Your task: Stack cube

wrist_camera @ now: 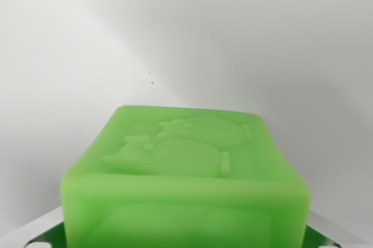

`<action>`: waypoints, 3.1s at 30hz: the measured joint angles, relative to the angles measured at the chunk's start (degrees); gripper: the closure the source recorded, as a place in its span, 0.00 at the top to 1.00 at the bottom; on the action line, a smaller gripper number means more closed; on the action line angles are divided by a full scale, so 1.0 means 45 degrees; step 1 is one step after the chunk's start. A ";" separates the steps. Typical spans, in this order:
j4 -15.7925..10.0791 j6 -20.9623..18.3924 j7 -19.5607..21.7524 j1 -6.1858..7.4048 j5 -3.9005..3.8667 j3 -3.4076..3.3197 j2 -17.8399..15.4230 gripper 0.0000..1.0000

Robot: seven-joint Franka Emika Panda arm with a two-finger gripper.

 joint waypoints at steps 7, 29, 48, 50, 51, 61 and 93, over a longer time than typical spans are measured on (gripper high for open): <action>-0.0007 -0.0012 0.0000 0.0000 0.0000 0.0000 -0.0025 0.00; -0.0275 -0.0519 -0.0002 -0.0031 0.0022 0.0049 -0.0853 0.00; -0.0541 -0.1477 -0.0083 -0.0117 0.0150 0.0179 -0.2119 0.00; -0.0558 -0.1607 -0.0094 -0.0131 0.0163 0.0196 -0.2263 0.00; -0.0561 -0.1674 -0.0100 -0.0139 0.0170 0.0205 -0.2330 0.00; -0.0606 -0.2241 -0.0136 -0.0182 0.0268 0.0264 -0.3002 0.00; -0.1758 -0.2002 0.1494 -0.0480 0.0643 -0.0075 -0.3800 0.00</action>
